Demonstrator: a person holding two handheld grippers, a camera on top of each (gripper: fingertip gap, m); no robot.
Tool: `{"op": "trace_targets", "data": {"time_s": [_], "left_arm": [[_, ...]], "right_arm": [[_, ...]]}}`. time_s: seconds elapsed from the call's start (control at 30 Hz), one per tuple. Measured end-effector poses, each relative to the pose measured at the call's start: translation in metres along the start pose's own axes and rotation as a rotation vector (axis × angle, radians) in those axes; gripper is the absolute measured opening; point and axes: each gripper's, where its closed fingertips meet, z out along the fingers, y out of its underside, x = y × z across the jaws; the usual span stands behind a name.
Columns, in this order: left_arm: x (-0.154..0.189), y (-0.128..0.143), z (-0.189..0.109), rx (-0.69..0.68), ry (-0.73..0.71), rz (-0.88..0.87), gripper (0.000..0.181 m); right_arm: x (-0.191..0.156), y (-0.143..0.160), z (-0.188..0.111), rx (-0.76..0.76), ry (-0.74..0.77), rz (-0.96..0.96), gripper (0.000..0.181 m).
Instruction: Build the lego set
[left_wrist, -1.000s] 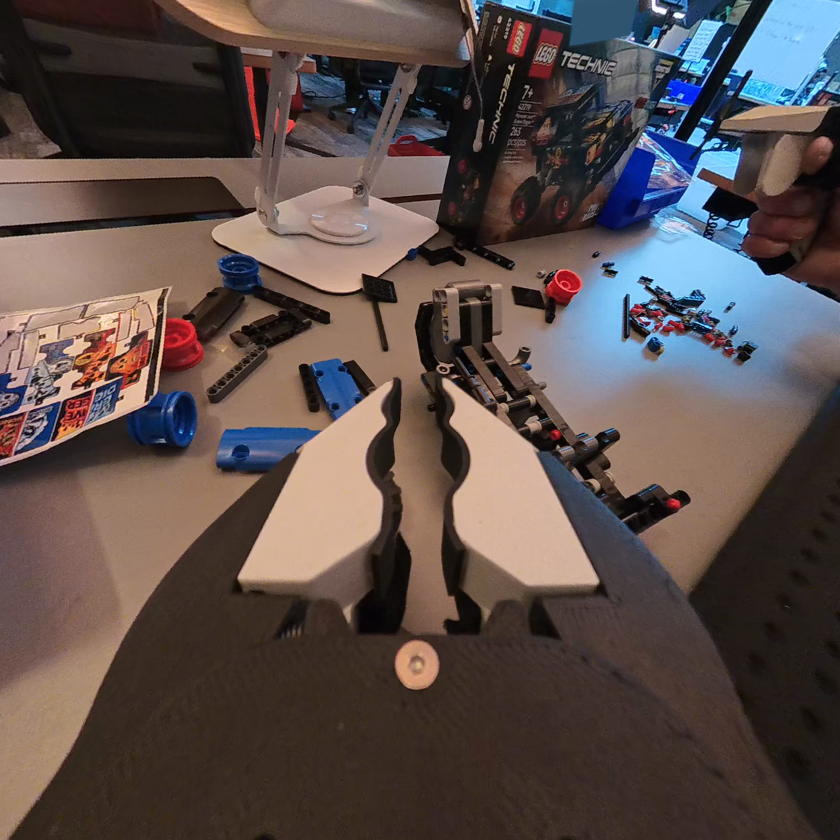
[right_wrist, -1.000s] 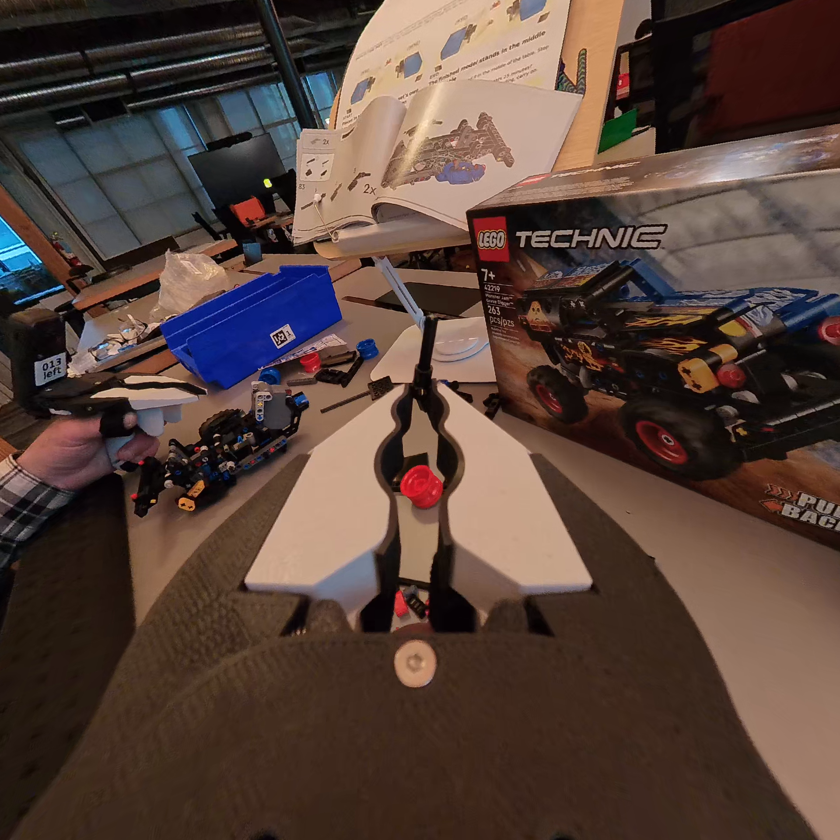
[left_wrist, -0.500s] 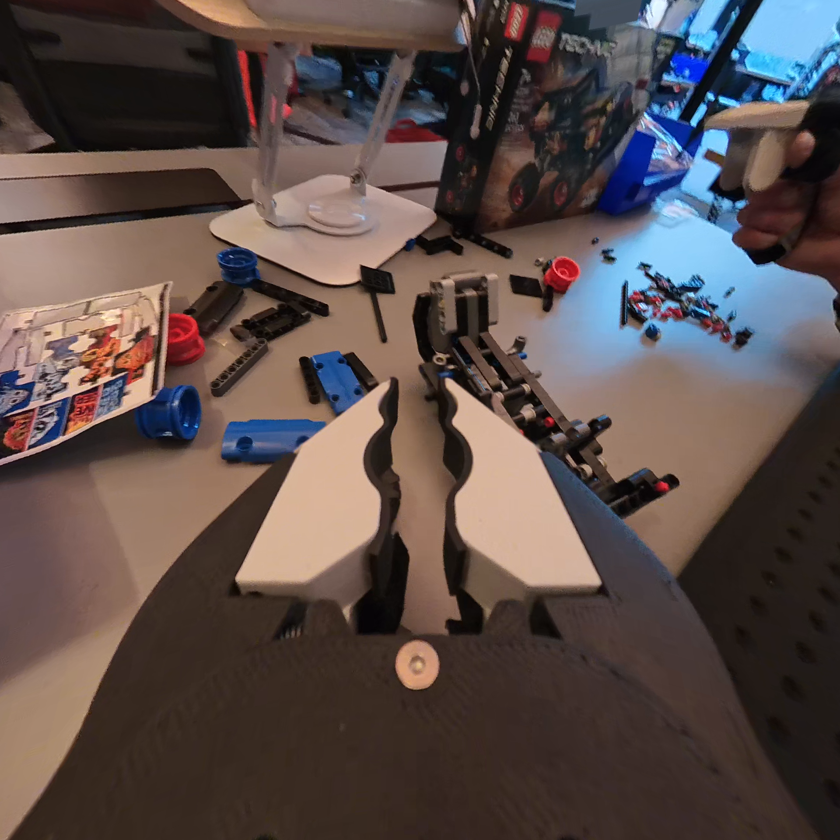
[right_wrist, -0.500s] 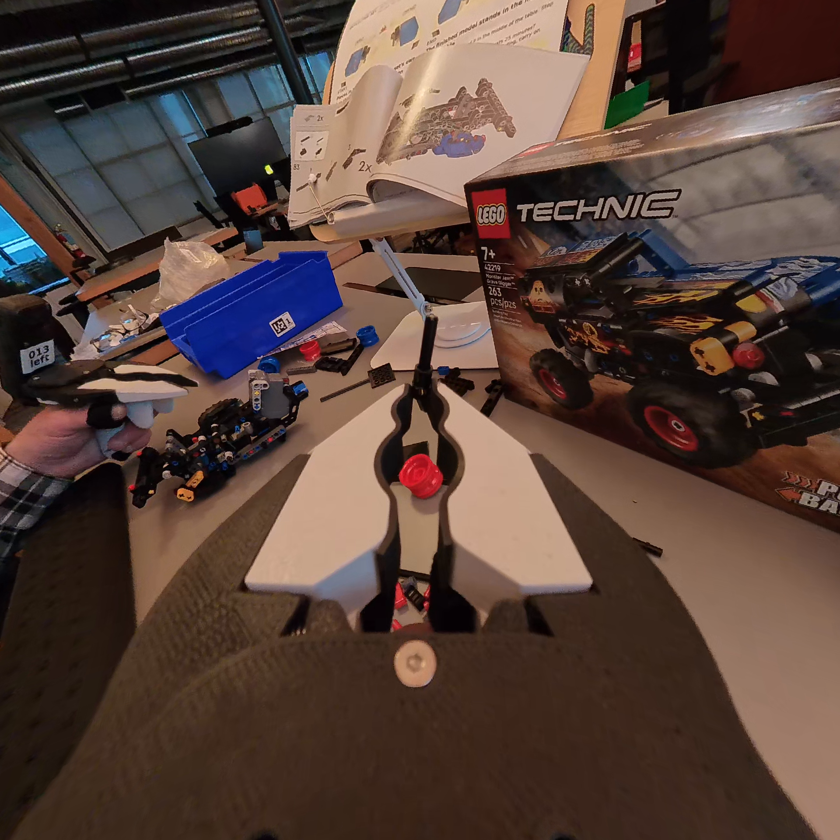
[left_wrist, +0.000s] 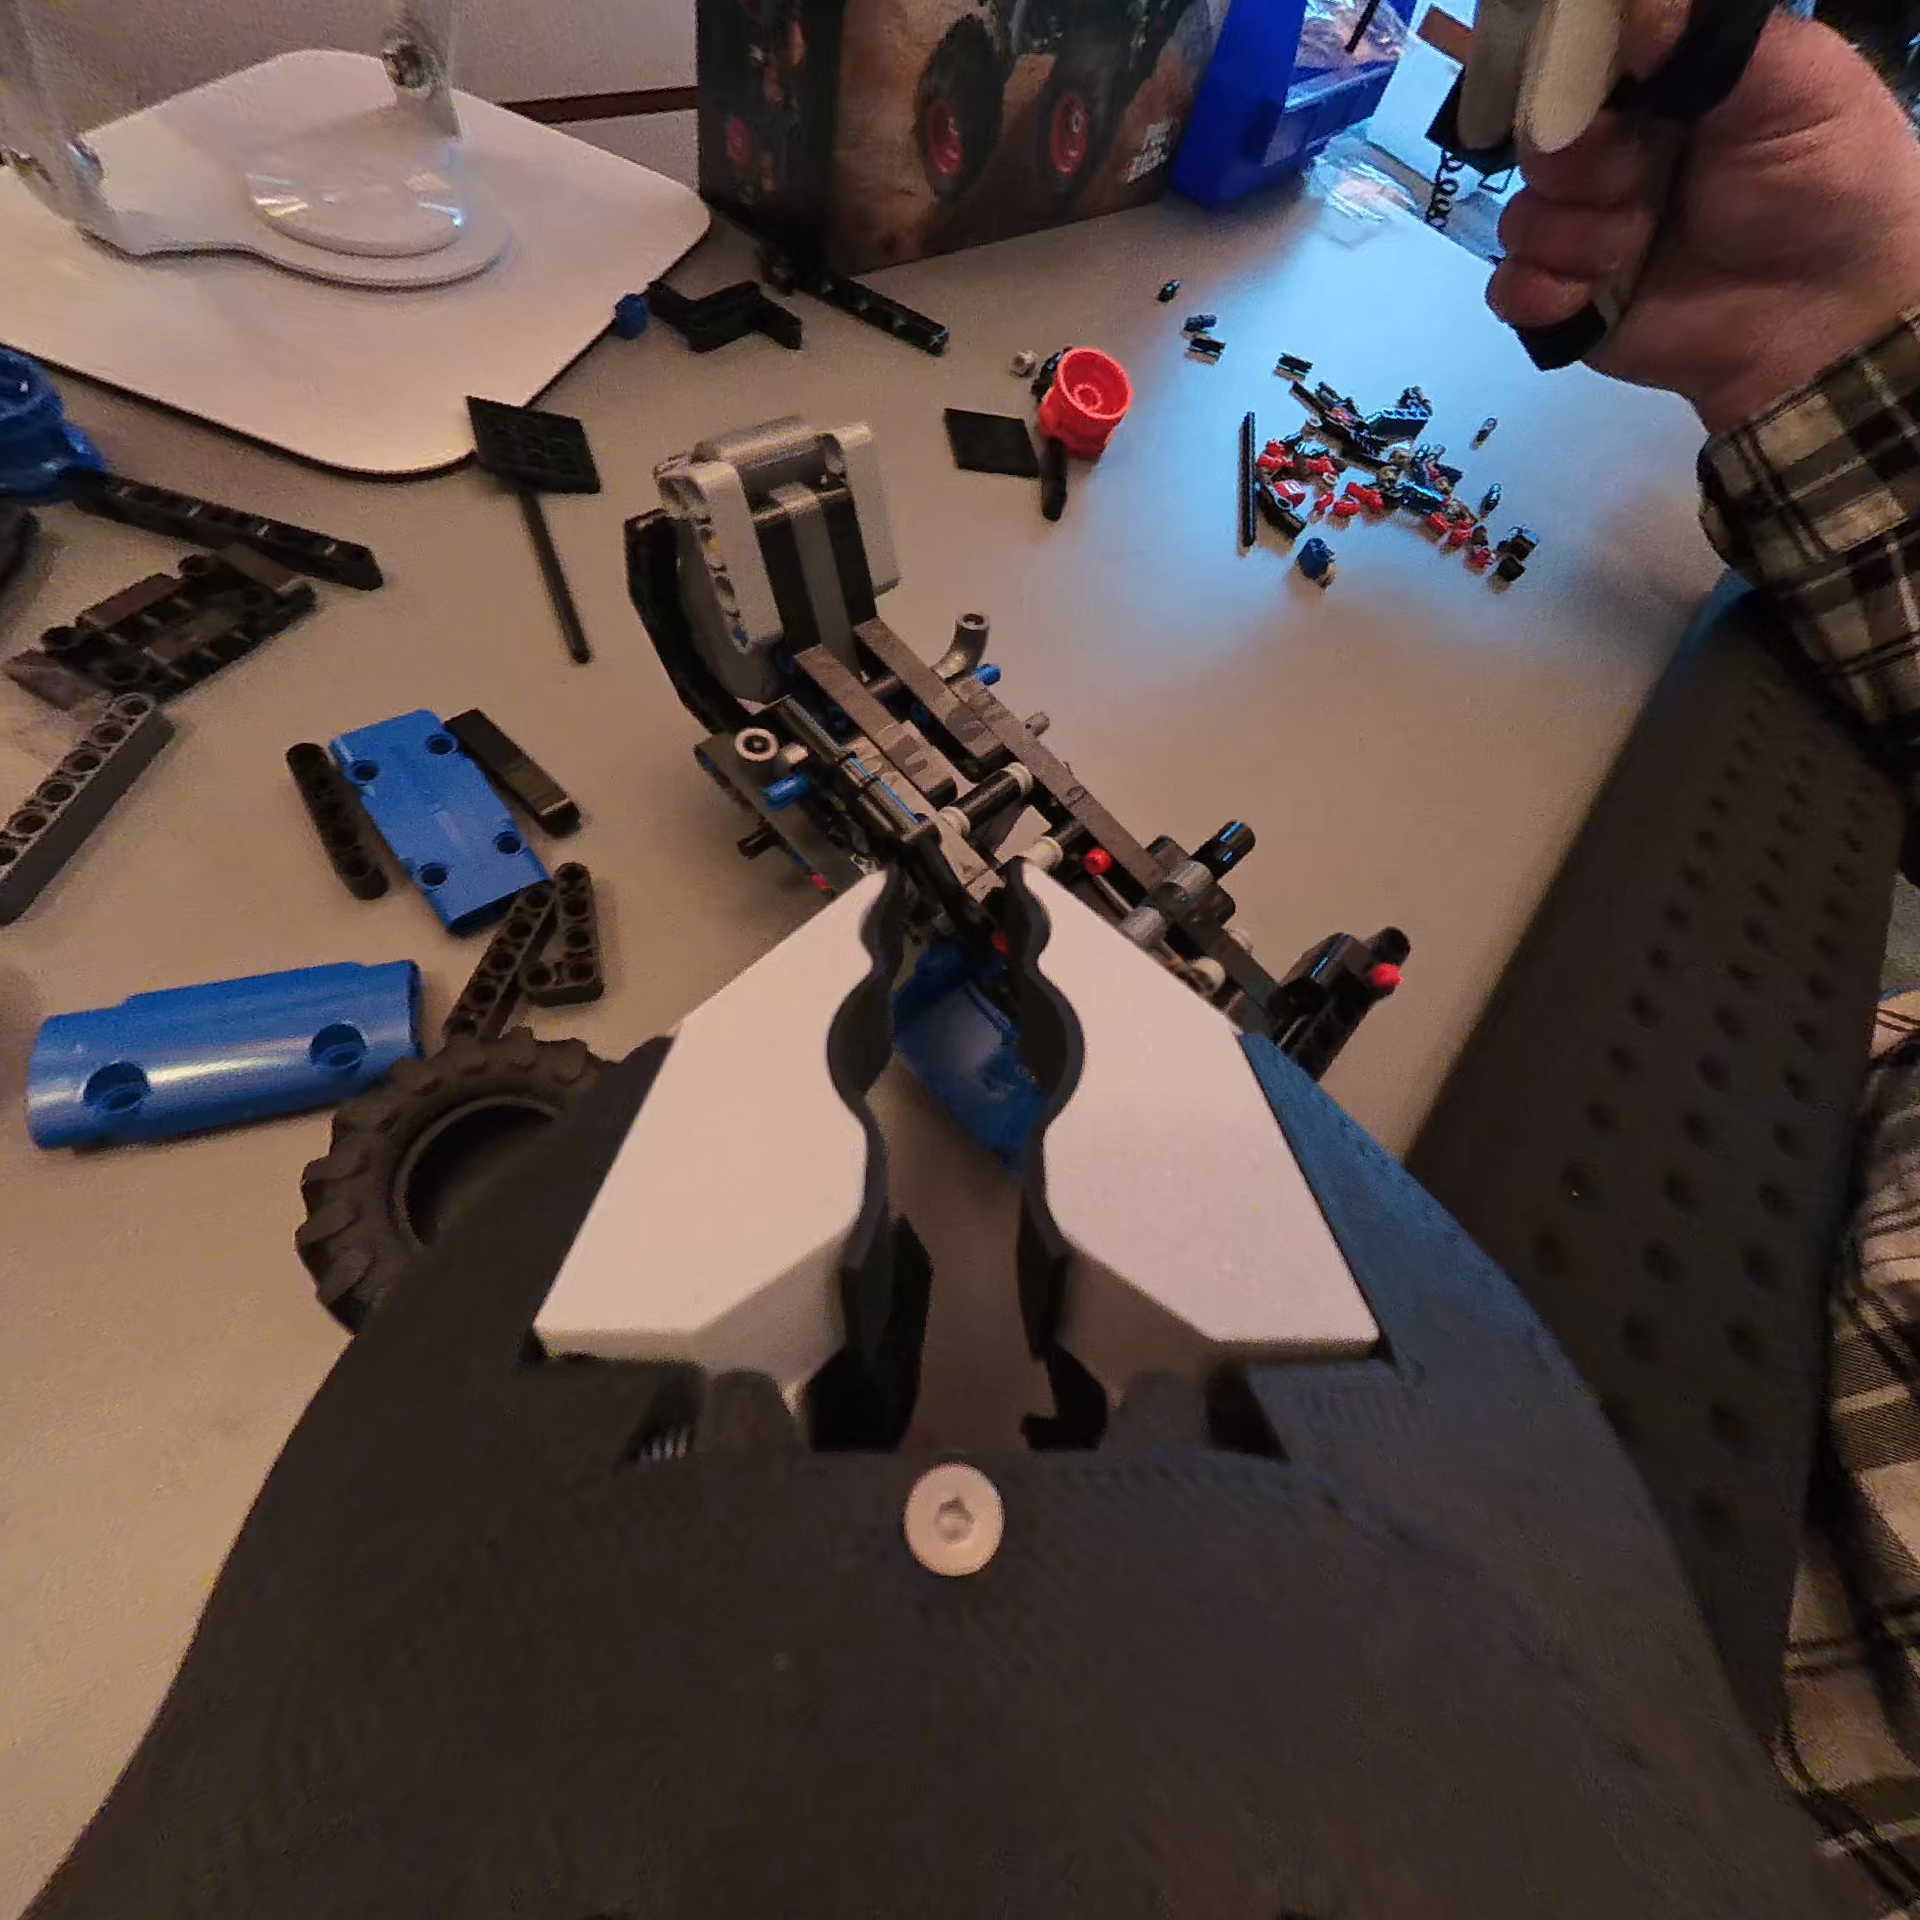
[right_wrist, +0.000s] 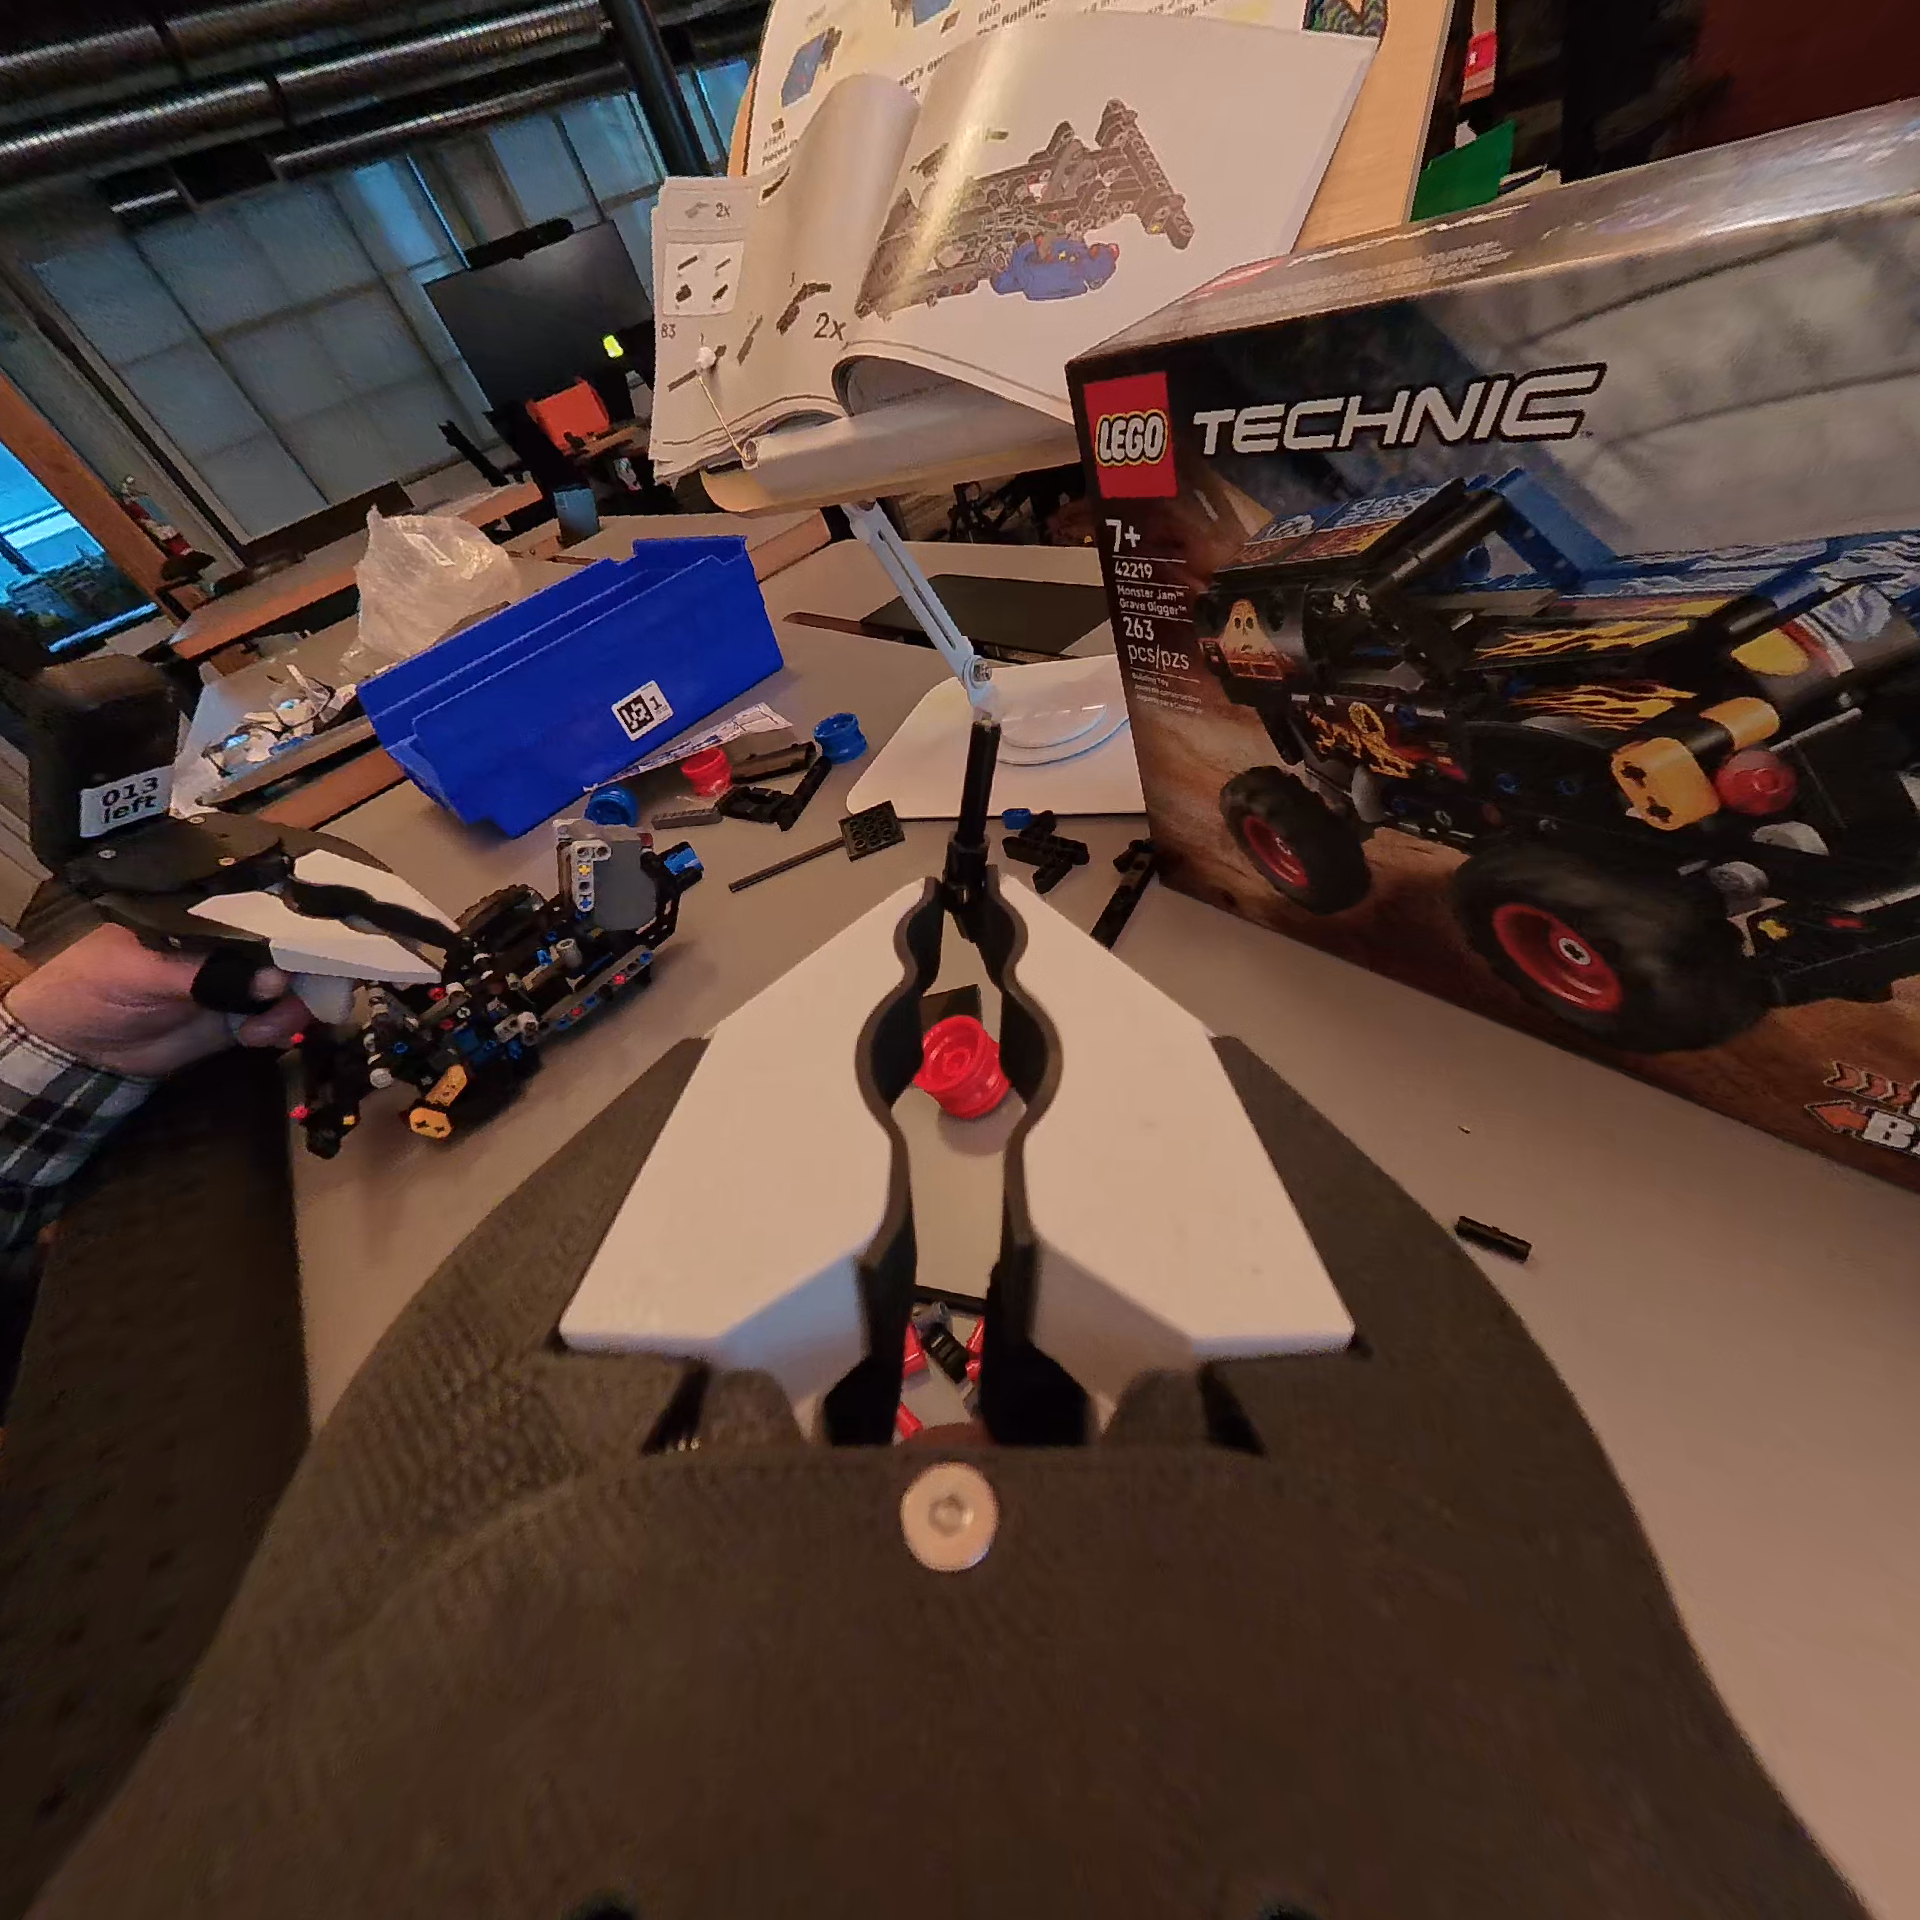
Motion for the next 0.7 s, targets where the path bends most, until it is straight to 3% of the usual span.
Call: {"op": "trace_targets", "data": {"time_s": [0.37, 0.47, 0.6, 0.7], "left_arm": [[0.022, -0.002, 0.014, -0.032, 0.101, 0.056, 0.015], [0.024, -0.001, 0.012, -0.043, 0.105, 0.083, 0.025], [0.011, -0.007, -0.003, -0.008, 0.048, 0.110, 0.032], [-0.024, -0.006, -0.021, -0.027, -0.131, 0.147, 0.036]], "right_arm": [[-0.002, 0.003, 0.002, -0.016, -0.007, -0.002, 0.005], [-0.003, 0.004, 0.003, -0.016, -0.009, -0.003, 0.005], [-0.004, 0.004, 0.003, -0.017, -0.015, -0.004, 0.005], [-0.006, 0.004, 0.003, -0.019, -0.018, -0.007, 0.005]]}}
